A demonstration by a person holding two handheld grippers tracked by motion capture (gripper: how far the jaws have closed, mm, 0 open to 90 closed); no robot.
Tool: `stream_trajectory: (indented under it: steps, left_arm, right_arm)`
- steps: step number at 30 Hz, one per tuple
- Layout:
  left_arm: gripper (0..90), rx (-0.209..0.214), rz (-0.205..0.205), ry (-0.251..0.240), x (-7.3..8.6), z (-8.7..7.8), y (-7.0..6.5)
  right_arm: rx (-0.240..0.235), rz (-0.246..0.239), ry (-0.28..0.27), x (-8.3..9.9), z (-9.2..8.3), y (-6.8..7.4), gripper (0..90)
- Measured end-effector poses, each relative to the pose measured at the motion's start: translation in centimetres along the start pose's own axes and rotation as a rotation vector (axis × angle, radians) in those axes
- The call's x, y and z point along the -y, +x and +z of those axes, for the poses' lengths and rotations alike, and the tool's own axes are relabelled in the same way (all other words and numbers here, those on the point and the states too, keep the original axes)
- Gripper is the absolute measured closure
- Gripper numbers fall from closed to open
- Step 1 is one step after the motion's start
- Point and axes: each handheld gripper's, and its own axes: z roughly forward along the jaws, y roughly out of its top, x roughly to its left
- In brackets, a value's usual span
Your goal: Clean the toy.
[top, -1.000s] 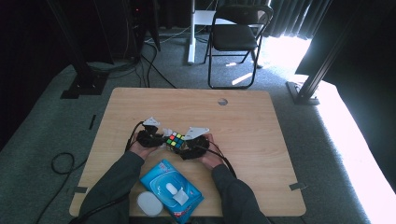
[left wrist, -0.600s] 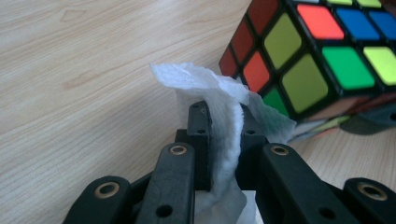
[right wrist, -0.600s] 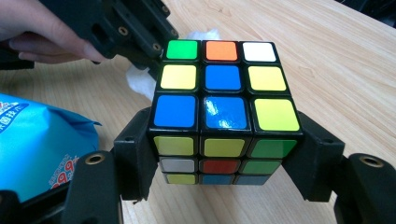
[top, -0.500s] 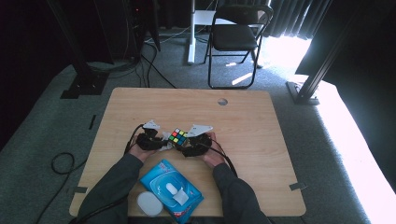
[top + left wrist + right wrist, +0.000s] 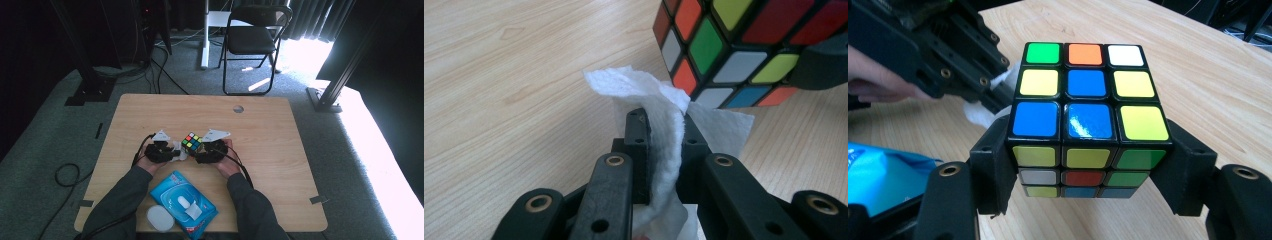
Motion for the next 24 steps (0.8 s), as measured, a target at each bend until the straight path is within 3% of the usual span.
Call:
stream_trajectory:
  steps: [13, 24]
  left_arm:
    - [80.5, -0.020, 0.069, -0.053, -0.4, -0.2, -1.1]
    - [79.4, 0.046, 0.171, -0.045, -0.8, 0.5, -2.6]
  right_arm:
    - [0.010, 0.040, -0.034, -1.2, 0.2, -0.1, 34.3]
    - [0.012, 0.051, -0.046, -1.9, 0.5, 0.1, 34.3]
